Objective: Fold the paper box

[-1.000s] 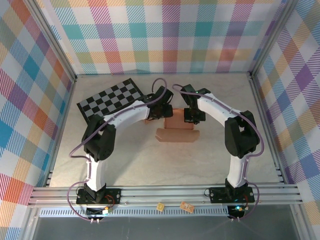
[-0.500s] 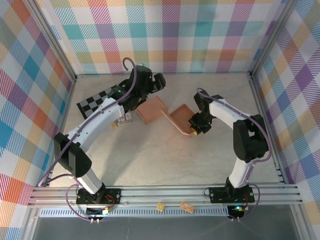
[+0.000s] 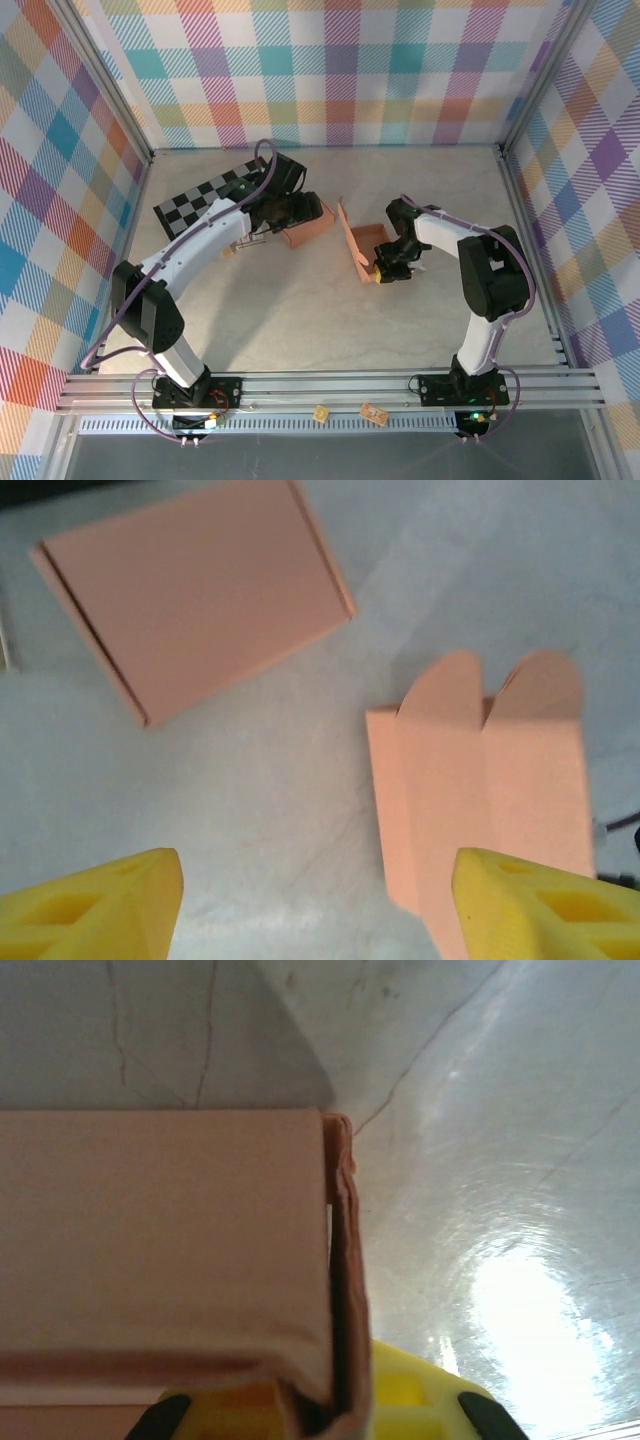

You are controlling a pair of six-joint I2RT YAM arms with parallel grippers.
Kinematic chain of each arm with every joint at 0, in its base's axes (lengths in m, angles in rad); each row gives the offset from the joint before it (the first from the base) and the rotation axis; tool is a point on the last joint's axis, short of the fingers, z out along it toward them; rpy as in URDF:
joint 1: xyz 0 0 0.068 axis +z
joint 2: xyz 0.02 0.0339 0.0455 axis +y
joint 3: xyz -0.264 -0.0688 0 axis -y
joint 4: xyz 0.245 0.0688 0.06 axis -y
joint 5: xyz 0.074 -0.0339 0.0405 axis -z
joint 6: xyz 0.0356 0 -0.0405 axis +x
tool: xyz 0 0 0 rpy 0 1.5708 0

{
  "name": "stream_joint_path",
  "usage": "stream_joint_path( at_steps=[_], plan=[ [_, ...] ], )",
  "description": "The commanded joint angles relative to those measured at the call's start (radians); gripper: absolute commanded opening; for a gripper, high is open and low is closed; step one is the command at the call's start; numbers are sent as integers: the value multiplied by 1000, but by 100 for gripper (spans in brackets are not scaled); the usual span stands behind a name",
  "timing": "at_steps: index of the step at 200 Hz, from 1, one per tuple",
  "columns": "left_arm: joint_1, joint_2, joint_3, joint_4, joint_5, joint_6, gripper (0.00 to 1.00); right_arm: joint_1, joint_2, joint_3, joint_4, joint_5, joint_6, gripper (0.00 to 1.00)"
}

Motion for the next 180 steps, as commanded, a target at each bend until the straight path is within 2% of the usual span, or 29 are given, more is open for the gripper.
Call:
stream_joint_path(
  at_steps=[1, 23, 77, 148, 180],
  plan=[
    [-15, -59, -36, -17, 103, 35, 68, 3, 22, 1, -7, -39, 62, 4],
    [-29, -40, -26, -34, 148, 63, 67, 3, 26, -1, -3, -34, 60, 19],
    [-41, 13, 5, -46, 193, 33, 69, 3, -11, 6, -9, -17, 56, 38],
    [-63, 58, 65, -107, 174, 23, 68, -9, -55, 13, -31, 7, 20, 42],
    [-87, 104, 123, -170, 139, -14, 68, -19, -110, 89, -120, 102, -67, 48]
  ],
)
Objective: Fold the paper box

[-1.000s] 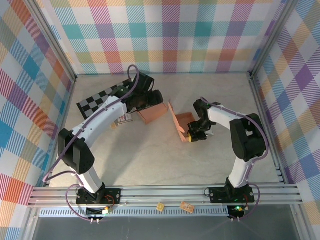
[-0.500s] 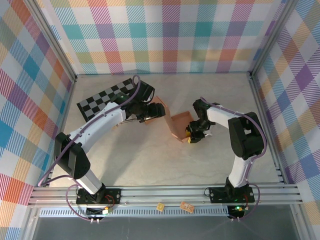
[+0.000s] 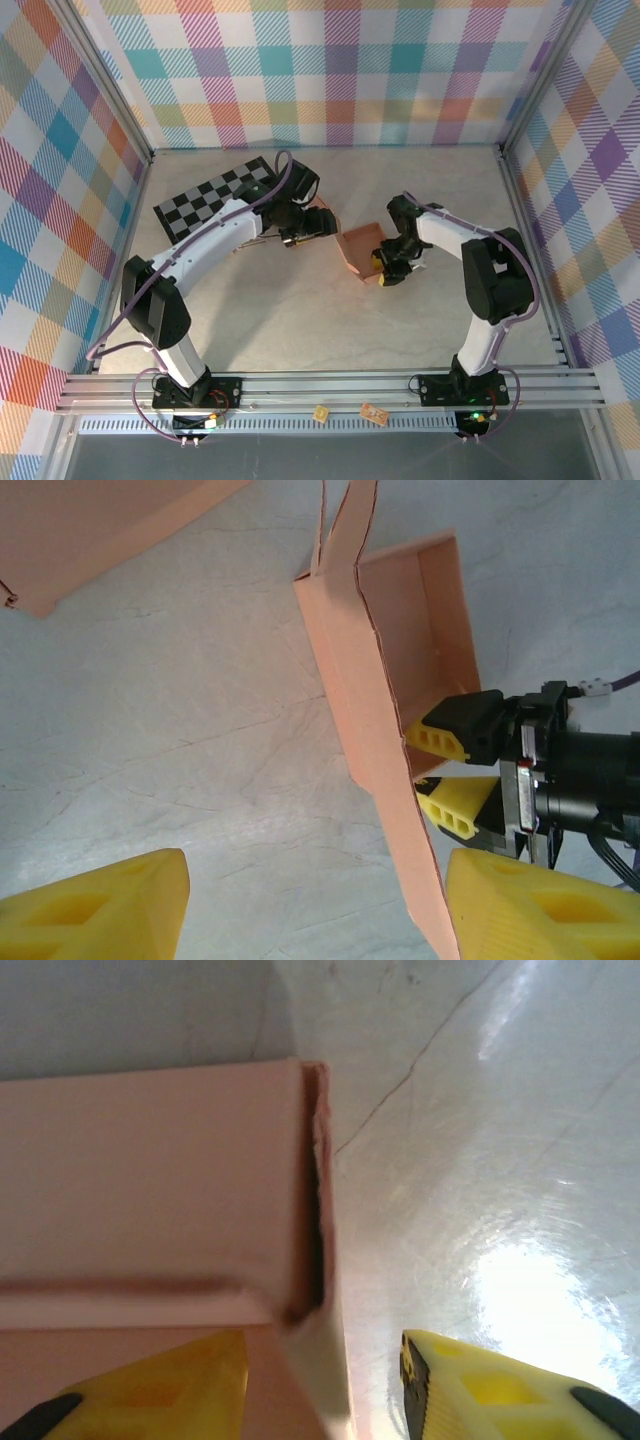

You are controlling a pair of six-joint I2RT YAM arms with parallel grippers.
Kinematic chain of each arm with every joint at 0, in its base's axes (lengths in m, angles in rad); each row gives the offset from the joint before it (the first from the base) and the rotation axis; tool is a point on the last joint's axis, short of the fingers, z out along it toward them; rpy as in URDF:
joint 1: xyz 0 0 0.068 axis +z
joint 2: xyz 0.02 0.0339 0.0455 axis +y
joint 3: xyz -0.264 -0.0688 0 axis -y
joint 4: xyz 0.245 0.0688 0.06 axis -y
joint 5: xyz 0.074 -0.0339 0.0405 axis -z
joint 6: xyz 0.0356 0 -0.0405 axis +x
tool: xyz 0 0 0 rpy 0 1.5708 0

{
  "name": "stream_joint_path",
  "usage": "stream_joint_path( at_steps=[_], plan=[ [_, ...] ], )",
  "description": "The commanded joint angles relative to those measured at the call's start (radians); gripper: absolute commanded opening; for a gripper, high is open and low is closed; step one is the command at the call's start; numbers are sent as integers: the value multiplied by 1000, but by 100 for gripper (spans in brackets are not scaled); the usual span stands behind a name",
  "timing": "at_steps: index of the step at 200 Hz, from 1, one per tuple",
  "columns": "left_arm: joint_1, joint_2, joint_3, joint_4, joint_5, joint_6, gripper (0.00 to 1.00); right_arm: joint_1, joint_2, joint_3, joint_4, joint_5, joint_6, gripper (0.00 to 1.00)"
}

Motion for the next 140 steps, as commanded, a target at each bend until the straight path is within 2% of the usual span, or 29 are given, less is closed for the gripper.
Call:
stream_joint_path(
  at_steps=[1, 26, 48, 94, 140],
  plan=[
    [-29, 38, 57, -74, -25, -43, 68, -14, -71, 70, -94, 75, -60, 48],
    [-45, 62, 68, -55, -32, -106, 66, -31, -107, 93, -112, 81, -104, 51],
    [-51, 84, 83, -43, -22, -141, 59, -48, -128, 98, -130, 86, -158, 50],
    [-58, 133, 146, -95, -26, -88, 34, -95, -164, 143, -173, 199, -382, 45],
    [-65, 174, 210, -167, -68, -11, 5, -104, -175, 137, -162, 226, -480, 38]
  ],
)
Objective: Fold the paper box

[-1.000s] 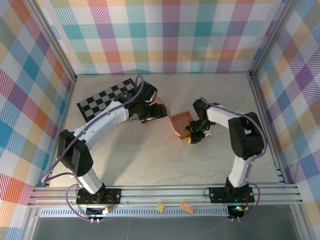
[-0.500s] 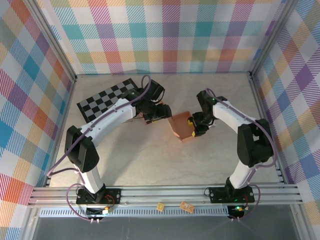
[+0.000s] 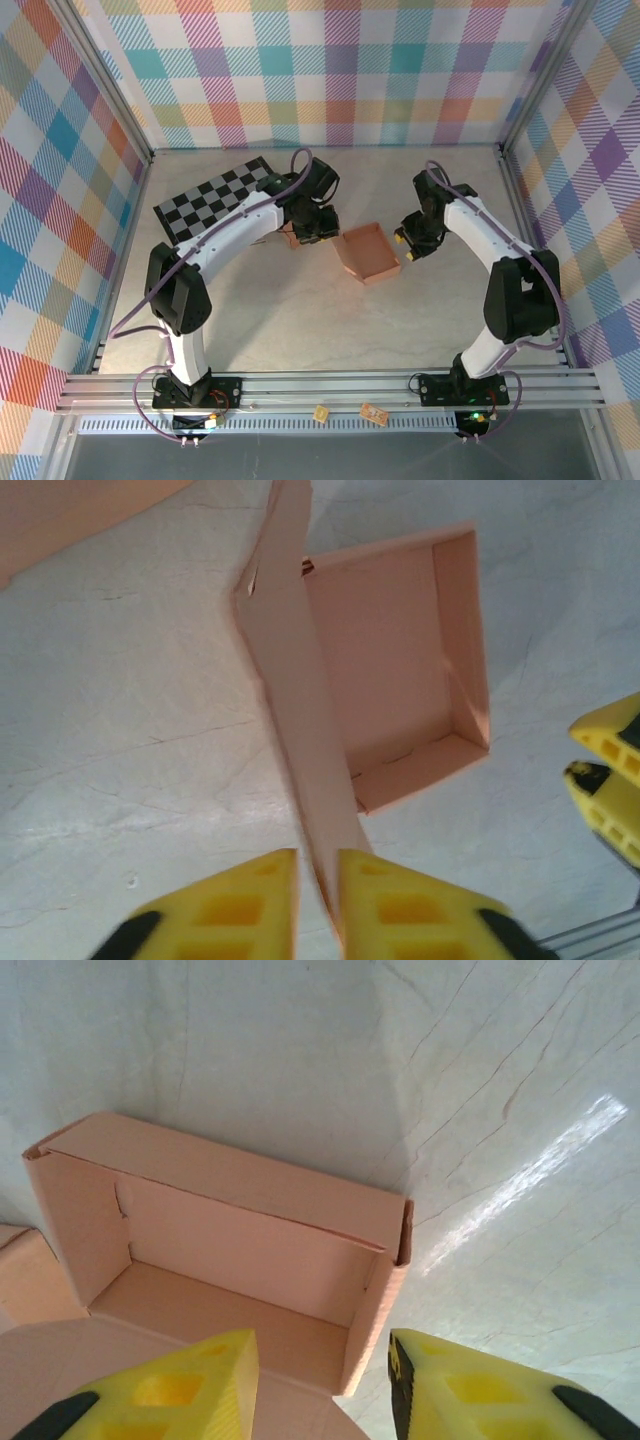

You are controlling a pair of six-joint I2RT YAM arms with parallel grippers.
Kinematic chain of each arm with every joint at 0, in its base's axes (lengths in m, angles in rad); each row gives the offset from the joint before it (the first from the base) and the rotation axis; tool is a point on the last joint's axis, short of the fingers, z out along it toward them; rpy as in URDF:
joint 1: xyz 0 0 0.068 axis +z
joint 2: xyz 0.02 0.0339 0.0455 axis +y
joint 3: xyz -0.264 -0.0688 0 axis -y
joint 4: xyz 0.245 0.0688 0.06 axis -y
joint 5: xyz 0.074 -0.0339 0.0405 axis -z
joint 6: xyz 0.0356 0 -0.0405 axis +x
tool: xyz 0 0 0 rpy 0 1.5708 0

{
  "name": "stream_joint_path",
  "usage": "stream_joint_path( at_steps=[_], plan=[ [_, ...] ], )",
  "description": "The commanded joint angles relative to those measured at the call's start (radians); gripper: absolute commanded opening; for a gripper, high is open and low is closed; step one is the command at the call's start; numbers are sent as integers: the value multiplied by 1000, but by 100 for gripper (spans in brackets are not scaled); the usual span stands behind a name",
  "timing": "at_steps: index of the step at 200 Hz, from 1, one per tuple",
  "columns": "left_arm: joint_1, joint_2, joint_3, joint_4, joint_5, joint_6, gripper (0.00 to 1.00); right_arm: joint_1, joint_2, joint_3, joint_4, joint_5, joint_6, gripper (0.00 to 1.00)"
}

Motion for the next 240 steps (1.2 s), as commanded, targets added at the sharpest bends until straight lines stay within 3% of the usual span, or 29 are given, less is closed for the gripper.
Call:
stream_joint_path(
  at_steps=[1, 28, 57, 108, 148, 191, 240],
  plan=[
    [-19, 29, 60, -89, -34, 60, 4, -2, -22, 16, -29, 30, -95, 38],
    [-19, 58, 145, -165, -67, 165, 0, -2, -13, 56, -41, 62, -187, 37],
    [-19, 129, 298, -302, -64, 370, 0, -1, -19, 108, -37, 114, -372, 37],
    [-22, 192, 455, -399, -71, 744, 0, -7, -73, 89, 93, -38, -740, 41],
    [-38, 152, 367, -387, -198, 948, 0, -16, -103, 26, 62, -58, -718, 42],
    [-83, 70, 279, -249, -336, 1120, 0, -14, -144, -92, 97, -120, -611, 42],
    [-125, 103, 318, -188, -377, 1234, 0, -8, -161, -132, 125, -134, -609, 42]
  ],
)
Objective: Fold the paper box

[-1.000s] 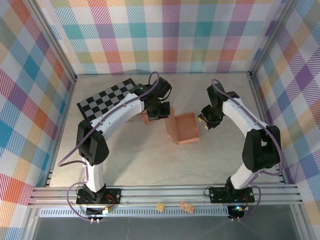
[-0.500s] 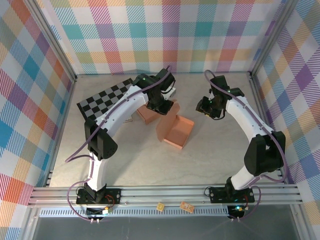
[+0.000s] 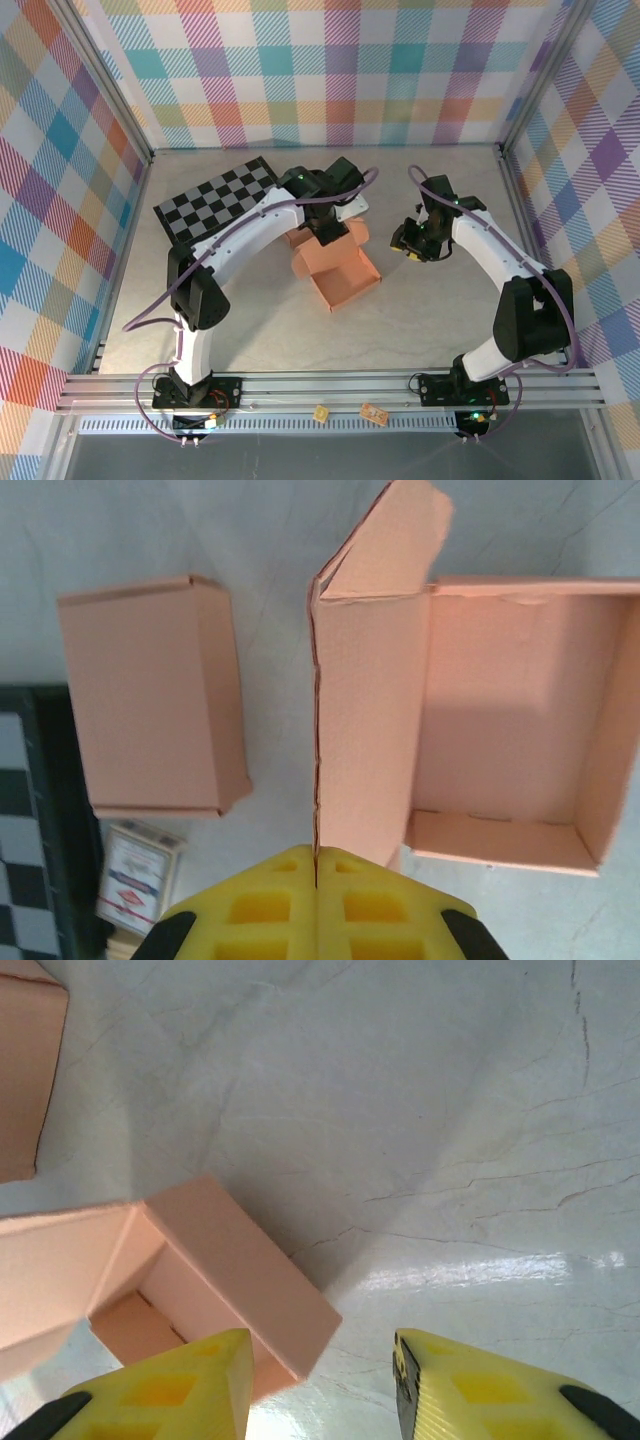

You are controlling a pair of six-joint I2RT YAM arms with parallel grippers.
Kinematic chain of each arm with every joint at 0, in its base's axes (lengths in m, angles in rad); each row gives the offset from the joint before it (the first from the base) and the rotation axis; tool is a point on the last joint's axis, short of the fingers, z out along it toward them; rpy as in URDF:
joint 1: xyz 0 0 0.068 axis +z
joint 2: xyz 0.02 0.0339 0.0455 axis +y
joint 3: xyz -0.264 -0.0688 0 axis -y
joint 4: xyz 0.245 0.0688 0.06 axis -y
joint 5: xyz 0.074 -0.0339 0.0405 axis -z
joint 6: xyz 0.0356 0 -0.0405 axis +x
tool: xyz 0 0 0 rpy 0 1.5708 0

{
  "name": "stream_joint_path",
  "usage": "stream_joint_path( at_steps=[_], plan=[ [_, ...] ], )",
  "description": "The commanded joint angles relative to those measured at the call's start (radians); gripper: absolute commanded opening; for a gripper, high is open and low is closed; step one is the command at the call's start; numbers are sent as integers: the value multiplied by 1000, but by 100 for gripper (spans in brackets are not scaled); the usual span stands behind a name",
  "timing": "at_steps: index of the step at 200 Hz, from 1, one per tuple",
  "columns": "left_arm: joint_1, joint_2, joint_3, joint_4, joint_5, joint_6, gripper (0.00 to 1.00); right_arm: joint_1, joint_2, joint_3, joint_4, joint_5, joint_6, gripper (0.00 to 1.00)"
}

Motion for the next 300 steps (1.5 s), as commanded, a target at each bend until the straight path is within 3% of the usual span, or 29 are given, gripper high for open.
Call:
stream_joint_path(
  at_steps=[1, 41, 69, 119, 145, 166, 188, 205, 244, 300],
  plan=[
    [-14, 0, 58, 34, -55, 92, 0, 3, -38, -9, 27, -26, 16, 42],
    [-26, 14, 83, 53, -33, 151, 3, 4, -61, -43, 72, -40, 19, 42],
    [-36, 24, 77, 63, -17, 146, 18, 4, -55, -54, 83, -42, 17, 42],
    [-53, 30, 59, 76, -8, 98, 24, 4, -39, -47, 94, -27, 18, 42],
    [-52, -6, 77, 109, -71, 1, 44, 4, -38, -34, 96, -8, -11, 42],
    [-34, -58, 78, 121, -137, -167, 57, 4, -34, -21, 114, 5, -48, 43],
    [56, -136, -3, 97, 1, -376, 57, 4, -27, 1, 143, 1, -106, 45],
    [137, -222, -155, 130, 128, -463, 56, 4, -17, 16, 177, -10, -175, 47],
    [251, -308, -431, 175, 202, -508, 59, 6, 59, 51, 225, -15, -329, 53],
    [281, -192, -419, 257, 270, -508, 61, 9, 204, 186, 244, -125, -471, 56]
  ],
)
